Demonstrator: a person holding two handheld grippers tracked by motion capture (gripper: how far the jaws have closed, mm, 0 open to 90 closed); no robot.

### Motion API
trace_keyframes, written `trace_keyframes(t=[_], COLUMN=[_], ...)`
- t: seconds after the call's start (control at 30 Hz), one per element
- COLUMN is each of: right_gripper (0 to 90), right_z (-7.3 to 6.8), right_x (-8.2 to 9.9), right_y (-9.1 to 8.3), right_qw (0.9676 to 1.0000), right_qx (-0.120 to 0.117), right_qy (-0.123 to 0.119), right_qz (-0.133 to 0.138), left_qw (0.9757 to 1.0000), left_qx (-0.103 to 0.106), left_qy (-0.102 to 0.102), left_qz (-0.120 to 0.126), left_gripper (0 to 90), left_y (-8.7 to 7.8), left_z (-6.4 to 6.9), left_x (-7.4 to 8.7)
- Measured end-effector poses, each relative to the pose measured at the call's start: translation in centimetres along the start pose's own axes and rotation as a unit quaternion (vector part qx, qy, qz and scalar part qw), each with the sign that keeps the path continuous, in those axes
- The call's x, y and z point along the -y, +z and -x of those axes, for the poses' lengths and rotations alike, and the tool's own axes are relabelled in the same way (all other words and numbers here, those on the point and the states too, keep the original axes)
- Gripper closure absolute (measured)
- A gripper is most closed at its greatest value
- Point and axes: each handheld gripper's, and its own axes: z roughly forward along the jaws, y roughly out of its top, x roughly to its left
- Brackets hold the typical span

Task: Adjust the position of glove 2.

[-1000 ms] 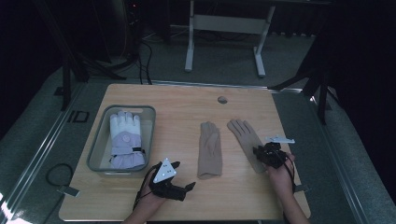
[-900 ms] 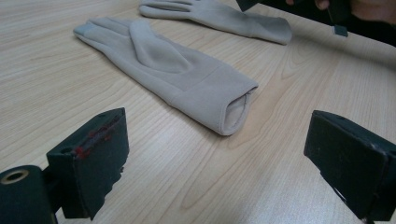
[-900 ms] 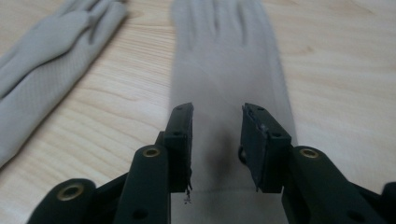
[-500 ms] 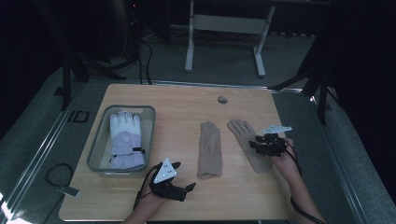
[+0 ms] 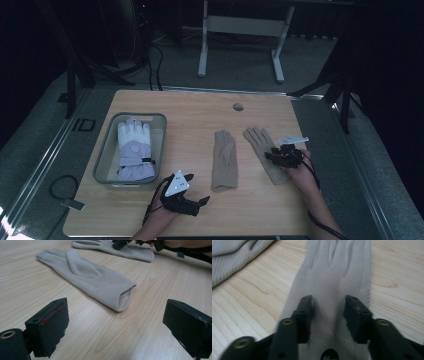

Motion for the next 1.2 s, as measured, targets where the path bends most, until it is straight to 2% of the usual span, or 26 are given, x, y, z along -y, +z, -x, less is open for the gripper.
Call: trace_keyframes(t=[0.1,0.17,0.2,0.3,0.43,0.57,0.63,0.7,0.83,0.97,1.2], right_gripper=[77.7,81.9,82.8,83.6,83.6,83.6,83.6,83.5,83.4,83.3,82.0], right_z=[-0.3,-0.6,-0.8,-1.6,-2.5,-3.2,-3.3,-3.3,-3.0,-2.7,-2.5], right_x=[0.3,0.4,0.5,0.4,-0.1,-0.5,-0.6,-0.4,0.3,1.2,2.3], right_y=[0.0,0.0,-0.1,-0.4,-1.3,-2.7,-3.2,-3.9,-4.6,-4.4,-2.9], right_qw=[0.9995,0.9986,0.9974,0.9927,0.9883,0.9818,0.9797,0.9754,0.9705,0.9690,0.9721], right_qx=[0.019,0.033,0.039,0.072,0.096,0.124,0.134,0.144,0.149,0.150,0.142], right_qy=[0.021,0.036,0.057,0.089,0.109,0.132,0.137,0.155,0.181,0.191,0.186], right_qz=[0.012,0.020,0.023,0.038,0.048,0.058,0.058,0.062,0.059,0.047,0.017], left_qw=[1.0000,1.0000,1.0000,1.0000,1.0000,1.0000,1.0000,1.0000,0.9999,0.9999,1.0000], left_qx=[0.001,0.000,0.001,0.000,-0.001,0.000,0.002,0.002,0.005,0.006,0.005], left_qy=[0.002,0.000,0.000,-0.003,-0.001,0.000,-0.001,0.000,0.001,0.001,0.002], left_qz=[0.000,0.000,0.000,0.002,0.004,0.005,0.007,0.007,0.009,0.008,0.007], left_gripper=[6.7,6.7,6.7,6.7,6.7,6.7,6.8,6.7,6.7,6.7,6.7], left_y=[0.0,0.0,0.0,-0.1,-0.2,-0.2,-0.1,-0.1,0.0,0.1,0.1], left_z=[0.1,0.1,0.0,0.0,0.0,0.0,0.0,0.0,0.1,0.1,0.1], left_x=[0.0,0.0,0.0,-0.1,-0.2,-0.2,-0.3,-0.3,-0.4,-0.4,-0.4])
